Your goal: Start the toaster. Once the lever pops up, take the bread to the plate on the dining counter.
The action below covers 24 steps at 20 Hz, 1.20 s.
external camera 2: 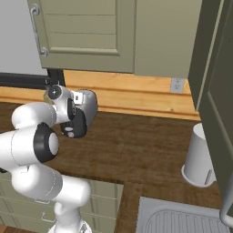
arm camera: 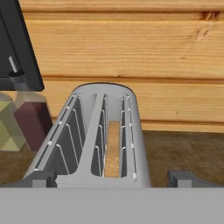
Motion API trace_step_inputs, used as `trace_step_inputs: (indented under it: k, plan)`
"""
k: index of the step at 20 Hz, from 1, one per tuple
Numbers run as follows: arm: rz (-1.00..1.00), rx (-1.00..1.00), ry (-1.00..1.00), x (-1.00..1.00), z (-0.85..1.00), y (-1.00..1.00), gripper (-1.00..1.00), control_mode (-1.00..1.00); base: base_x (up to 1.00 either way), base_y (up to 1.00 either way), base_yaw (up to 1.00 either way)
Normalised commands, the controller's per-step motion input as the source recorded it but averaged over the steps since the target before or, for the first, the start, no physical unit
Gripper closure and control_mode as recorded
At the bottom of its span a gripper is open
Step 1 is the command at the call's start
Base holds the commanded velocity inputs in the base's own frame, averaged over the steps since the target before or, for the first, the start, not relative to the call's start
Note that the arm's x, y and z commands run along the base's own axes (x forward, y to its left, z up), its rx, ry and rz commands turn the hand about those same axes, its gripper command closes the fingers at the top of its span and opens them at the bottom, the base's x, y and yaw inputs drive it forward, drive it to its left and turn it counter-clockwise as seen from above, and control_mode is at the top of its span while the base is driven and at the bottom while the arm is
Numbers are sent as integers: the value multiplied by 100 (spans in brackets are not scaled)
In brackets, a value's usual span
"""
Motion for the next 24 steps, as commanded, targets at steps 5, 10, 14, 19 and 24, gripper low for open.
trace_step_inputs:
  k: [5, 10, 14, 19, 24]
  plan:
    - [0, 0, 0, 0, -1, 0, -100, -100, 0, 0, 0]
    - [0, 0, 0, 0, 0, 0, -100, -100, 0, 0, 0]
    - [0, 0, 0, 0, 0, 0, -100, -100, 0, 0, 0]
    - [0, 0, 0, 0, 0, 0, -100, -100, 0, 0, 0]
    - [0, 0, 0, 0, 0, 0, -100, -100, 0, 0, 0]
